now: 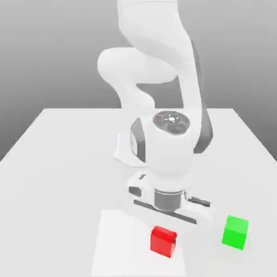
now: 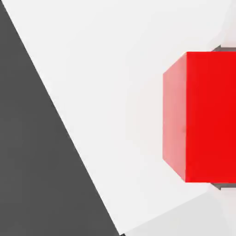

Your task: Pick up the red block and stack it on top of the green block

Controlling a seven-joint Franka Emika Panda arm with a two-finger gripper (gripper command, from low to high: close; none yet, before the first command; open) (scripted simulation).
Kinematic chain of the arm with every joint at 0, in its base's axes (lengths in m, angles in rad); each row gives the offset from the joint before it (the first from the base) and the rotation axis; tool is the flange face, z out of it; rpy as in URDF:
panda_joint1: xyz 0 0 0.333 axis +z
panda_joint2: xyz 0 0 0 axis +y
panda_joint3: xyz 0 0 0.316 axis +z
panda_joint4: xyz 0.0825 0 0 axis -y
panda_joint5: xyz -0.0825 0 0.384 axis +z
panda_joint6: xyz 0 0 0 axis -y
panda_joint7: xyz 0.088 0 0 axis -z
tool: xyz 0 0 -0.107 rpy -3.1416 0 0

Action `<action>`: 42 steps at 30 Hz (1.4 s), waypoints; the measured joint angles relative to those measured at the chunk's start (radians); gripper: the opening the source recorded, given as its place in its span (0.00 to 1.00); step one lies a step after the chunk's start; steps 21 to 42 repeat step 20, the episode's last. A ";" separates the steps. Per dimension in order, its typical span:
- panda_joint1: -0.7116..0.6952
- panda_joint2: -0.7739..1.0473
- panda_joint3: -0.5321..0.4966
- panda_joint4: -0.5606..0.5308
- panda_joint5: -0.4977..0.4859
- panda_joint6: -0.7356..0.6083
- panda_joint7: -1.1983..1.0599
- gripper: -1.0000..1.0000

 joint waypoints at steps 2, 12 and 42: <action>-0.016 -0.063 0.024 -0.010 0.038 -0.052 -0.028 0.00; 0.225 -0.204 0.188 0.053 0.103 -0.256 0.216 0.00; 0.281 -0.036 0.123 0.071 -0.025 -0.115 0.340 1.00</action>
